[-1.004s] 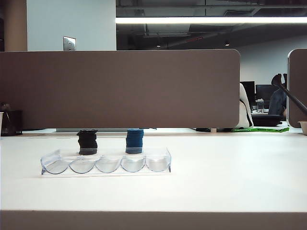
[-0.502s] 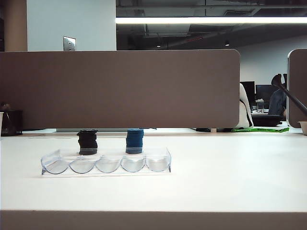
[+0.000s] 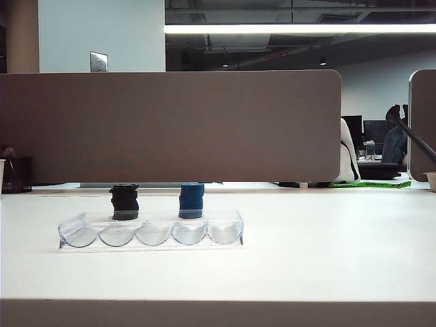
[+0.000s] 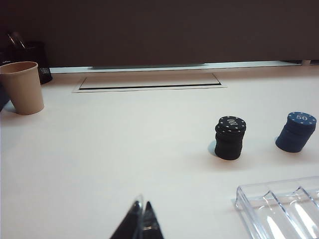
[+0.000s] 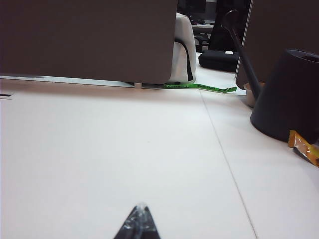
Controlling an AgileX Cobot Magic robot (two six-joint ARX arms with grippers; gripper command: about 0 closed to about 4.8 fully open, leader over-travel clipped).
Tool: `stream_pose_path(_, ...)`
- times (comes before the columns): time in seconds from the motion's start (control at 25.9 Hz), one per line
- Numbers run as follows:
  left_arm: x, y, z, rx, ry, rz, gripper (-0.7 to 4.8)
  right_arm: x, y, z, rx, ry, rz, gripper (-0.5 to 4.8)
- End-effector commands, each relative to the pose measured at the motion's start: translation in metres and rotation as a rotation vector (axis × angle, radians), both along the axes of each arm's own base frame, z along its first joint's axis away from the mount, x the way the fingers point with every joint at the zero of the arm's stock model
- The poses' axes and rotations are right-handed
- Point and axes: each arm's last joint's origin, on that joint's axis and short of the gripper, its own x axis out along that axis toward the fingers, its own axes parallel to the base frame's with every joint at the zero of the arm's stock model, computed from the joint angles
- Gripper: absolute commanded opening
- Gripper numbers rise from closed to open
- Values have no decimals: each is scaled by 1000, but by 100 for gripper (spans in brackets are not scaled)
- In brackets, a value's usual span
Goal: Pick up the chip in the box and place it on the pile of chips with the same color.
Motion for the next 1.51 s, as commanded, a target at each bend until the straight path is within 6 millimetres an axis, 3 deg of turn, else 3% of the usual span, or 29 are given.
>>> stream_pose_path(0.04, 0, 0, 3, -6, -18, -2, -3, 0, 0, 1, 4, -9, -3, -5)
stream_pose_path(1.51, 0, 0, 2, -6, -18, -2, -3, 0, 0, 1, 42, -12, -1, -5)
